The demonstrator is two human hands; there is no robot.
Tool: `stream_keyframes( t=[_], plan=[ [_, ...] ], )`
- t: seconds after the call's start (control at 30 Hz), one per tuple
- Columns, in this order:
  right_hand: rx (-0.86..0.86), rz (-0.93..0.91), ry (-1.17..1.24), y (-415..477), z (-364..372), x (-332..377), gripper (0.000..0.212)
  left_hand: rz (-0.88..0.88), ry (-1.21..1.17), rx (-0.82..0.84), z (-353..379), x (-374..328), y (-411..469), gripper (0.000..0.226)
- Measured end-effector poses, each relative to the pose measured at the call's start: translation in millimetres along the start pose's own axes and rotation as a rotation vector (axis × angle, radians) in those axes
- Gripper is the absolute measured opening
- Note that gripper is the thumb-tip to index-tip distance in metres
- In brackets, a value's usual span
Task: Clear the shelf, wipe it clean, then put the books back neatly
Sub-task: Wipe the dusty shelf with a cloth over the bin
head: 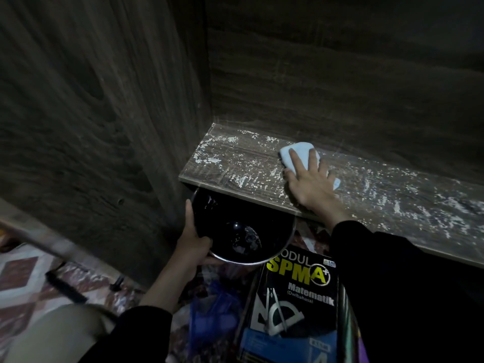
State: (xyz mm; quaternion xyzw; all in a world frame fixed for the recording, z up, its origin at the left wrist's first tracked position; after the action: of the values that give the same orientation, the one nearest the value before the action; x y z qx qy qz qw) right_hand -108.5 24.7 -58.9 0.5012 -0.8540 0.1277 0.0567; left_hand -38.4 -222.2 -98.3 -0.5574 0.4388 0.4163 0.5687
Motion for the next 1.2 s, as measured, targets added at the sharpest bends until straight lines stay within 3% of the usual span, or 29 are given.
stream_keyframes(
  t=[0.67,0.83,0.9,1.0,1.1,1.2],
  plan=[
    [-0.025,-0.520,-0.137,-62.9,31.6,66.7,0.053,-0.005,-0.042,-0.029,-4.4,-8.1,-3.9,0.101],
    [-0.037,-0.629,-0.026,-59.2,21.5,66.2,0.054,0.002,-0.047,-0.023,-5.8,-10.2,-5.1,0.101],
    [-0.025,-0.601,0.161,-53.7,14.7,64.1,0.051,-0.005,-0.054,-0.034,-7.0,-9.4,-4.7,0.103],
    [-0.173,-0.459,0.354,-35.4,6.4,55.4,0.049,-0.015,-0.073,-0.049,-10.0,-7.2,-2.0,0.105],
    [-0.298,-0.240,0.313,-5.2,0.3,45.9,0.048,-0.030,-0.073,-0.058,-13.3,-5.6,0.8,0.105],
    [-0.262,-0.032,0.187,19.7,1.6,42.9,0.049,-0.034,-0.057,-0.067,-14.0,-4.0,3.6,0.105]
  ],
)
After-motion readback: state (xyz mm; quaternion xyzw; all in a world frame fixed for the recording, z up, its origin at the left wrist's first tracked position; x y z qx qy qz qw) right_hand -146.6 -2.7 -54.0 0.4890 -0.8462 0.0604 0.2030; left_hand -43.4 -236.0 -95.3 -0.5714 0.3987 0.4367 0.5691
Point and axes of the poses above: each hand's wrist, its own y-axis towards the middle knuckle, its own z-axis out of the palm, x = y × z, the point moved 2 cm from there along y, towards the middle knuckle, and after that the axes turned 15 degrees about z, right-handed, at the moved point
